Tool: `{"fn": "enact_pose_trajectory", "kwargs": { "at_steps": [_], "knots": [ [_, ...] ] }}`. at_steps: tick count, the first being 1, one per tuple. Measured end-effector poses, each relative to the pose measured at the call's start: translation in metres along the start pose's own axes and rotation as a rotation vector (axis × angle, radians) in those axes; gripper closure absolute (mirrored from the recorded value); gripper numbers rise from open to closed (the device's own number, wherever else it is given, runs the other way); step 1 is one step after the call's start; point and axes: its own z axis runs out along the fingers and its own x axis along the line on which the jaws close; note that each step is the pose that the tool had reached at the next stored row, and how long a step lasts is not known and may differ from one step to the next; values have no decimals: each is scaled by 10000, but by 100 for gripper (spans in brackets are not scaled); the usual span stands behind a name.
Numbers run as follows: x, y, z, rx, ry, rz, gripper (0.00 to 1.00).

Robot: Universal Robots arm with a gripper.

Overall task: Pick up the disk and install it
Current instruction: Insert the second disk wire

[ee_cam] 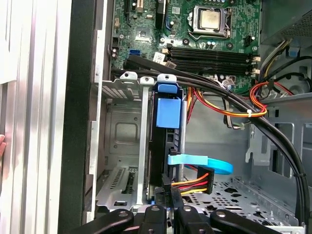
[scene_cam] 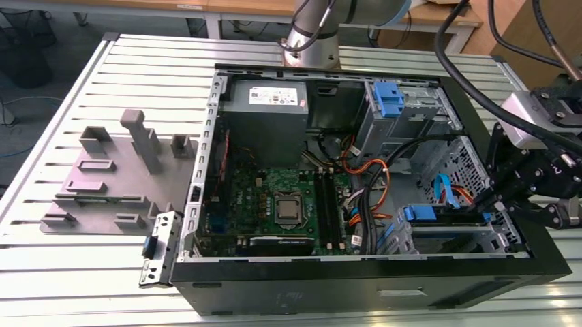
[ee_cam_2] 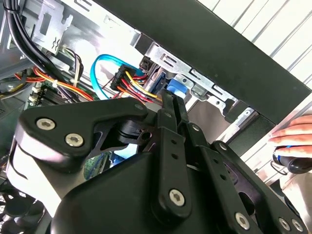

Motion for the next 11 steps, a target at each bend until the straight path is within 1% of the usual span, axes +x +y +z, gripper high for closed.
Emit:
{"fn": "enact_pose_trajectory", "kwargs": {
  "at_steps": [6,11],
  "knots": [
    [3,8,3,0,-1,-1,84],
    [9,12,18,0,0,-3,84]
  ]
}}
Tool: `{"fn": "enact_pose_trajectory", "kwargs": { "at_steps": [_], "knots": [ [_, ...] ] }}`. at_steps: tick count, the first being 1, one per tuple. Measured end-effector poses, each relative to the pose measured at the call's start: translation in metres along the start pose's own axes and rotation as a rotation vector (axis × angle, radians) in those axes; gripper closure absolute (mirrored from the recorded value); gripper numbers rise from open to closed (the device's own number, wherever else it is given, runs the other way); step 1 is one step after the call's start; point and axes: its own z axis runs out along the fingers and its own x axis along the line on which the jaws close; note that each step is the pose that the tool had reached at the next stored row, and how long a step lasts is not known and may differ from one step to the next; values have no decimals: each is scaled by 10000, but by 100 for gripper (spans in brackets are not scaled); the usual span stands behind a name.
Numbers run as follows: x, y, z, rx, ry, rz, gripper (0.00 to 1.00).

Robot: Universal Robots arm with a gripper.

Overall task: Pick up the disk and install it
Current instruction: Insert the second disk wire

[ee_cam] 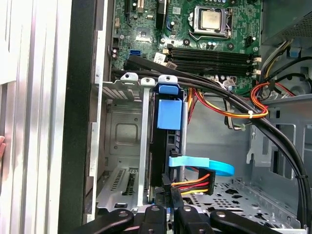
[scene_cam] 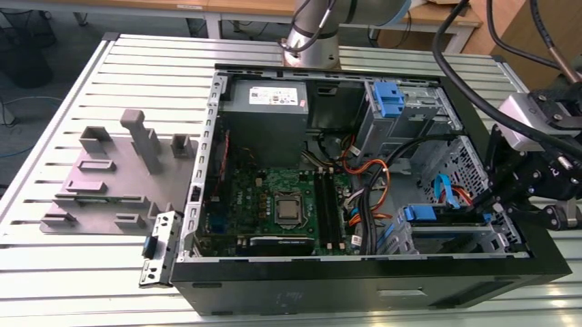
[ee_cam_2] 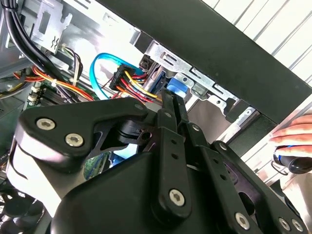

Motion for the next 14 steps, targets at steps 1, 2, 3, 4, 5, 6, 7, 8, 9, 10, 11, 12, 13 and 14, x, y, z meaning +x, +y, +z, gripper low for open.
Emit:
{"fn": "enact_pose_trajectory", "kwargs": {
  "at_steps": [1,2,3,4,5,6,7,8,9,10,11,12,13,14],
  "knots": [
    [0,0,1,0,1,0,84],
    [0,0,1,0,2,0,84],
    [0,0,1,0,1,0,84],
    [0,0,2,0,0,0,84],
    [0,0,2,0,-1,0,84],
    [0,0,3,0,0,0,84],
    [0,0,3,0,0,0,84],
    [0,0,3,0,-1,0,84],
    [0,0,3,0,0,0,84],
    [0,0,3,0,0,0,84],
    [0,0,3,0,0,0,84],
    [0,0,4,0,-1,0,83],
    [0,0,4,0,-1,0,83],
    [0,0,4,0,-1,0,76]
  ]
}}
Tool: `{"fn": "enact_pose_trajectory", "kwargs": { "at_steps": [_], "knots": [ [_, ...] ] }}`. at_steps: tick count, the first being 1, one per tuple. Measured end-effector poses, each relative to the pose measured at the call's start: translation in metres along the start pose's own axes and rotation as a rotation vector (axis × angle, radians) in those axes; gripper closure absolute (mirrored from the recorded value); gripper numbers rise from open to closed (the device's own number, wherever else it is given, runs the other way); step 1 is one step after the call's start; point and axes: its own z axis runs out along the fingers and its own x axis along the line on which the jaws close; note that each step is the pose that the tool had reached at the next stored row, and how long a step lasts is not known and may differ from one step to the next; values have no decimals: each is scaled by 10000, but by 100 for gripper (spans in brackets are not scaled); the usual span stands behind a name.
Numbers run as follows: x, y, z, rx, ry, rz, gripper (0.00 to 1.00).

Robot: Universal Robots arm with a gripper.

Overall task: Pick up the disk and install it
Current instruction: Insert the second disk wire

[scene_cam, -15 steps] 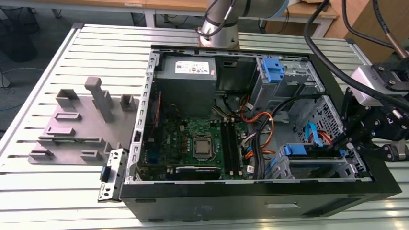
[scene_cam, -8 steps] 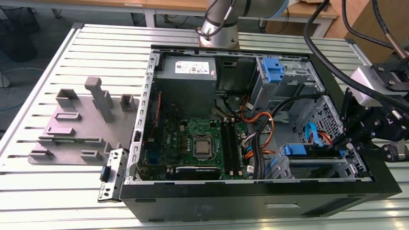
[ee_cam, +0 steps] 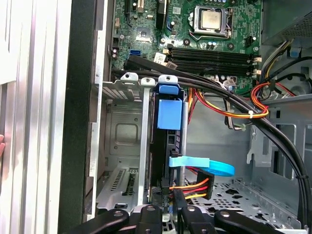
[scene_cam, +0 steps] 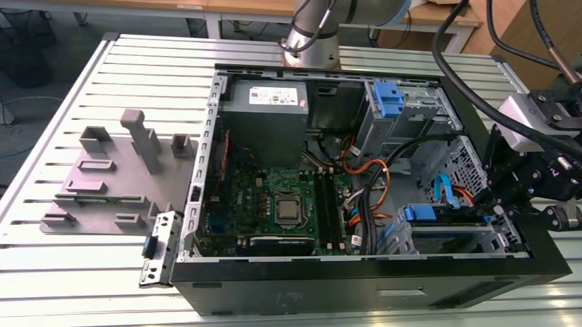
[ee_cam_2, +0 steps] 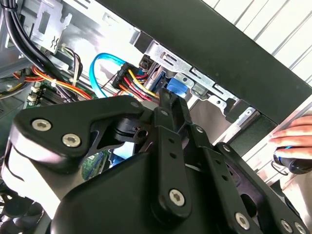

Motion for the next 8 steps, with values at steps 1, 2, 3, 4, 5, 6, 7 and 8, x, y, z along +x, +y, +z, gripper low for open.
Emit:
{"fn": "enact_pose_trajectory", "kwargs": {
  "at_steps": [1,2,3,4,5,6,7,8],
  "knots": [
    [0,0,0,0,1,0,76],
    [0,0,0,0,0,0,76],
    [0,0,0,0,1,0,76],
    [0,0,0,0,1,0,76],
    [0,0,1,0,1,0,76],
    [0,0,1,0,1,0,76],
    [0,1,2,0,0,0,76],
    [0,3,2,0,0,0,76]
  ]
}}
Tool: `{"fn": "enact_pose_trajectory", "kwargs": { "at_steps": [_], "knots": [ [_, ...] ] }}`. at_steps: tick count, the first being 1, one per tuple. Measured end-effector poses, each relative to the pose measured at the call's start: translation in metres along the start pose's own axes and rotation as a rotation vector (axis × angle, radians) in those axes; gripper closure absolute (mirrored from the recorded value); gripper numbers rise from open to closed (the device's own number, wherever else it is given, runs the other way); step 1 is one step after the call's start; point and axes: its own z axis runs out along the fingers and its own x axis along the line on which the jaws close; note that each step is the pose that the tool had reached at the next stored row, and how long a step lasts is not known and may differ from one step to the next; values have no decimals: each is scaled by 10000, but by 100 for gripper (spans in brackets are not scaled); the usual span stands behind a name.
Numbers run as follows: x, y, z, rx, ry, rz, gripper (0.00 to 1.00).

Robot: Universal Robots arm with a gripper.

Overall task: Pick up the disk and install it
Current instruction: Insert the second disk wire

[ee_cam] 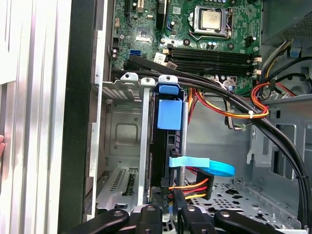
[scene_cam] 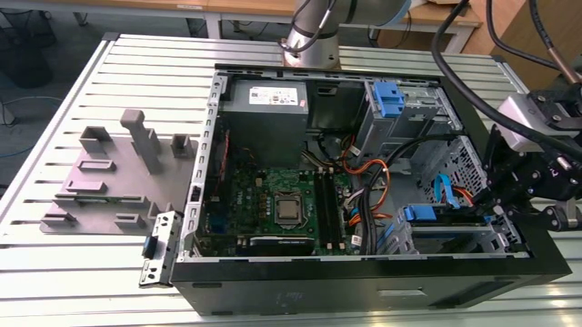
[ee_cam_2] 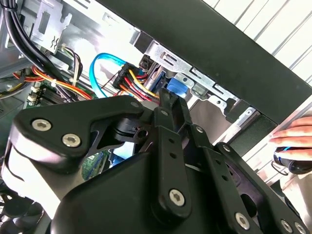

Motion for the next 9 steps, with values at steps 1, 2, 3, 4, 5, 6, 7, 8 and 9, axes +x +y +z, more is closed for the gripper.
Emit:
{"fn": "enact_pose_trajectory", "kwargs": {
  "at_steps": [1,2,3,4,5,6,7,8,9],
  "knots": [
    [0,3,1,0,-1,0,76],
    [0,4,1,0,1,0,76],
    [0,5,1,0,3,0,76],
    [0,7,1,0,5,0,76],
    [0,11,2,-1,4,1,76],
    [0,15,2,0,5,1,76],
    [0,19,3,0,6,0,76],
    [-1,24,3,1,7,0,76],
    [0,28,4,1,7,0,76]
  ]
}}
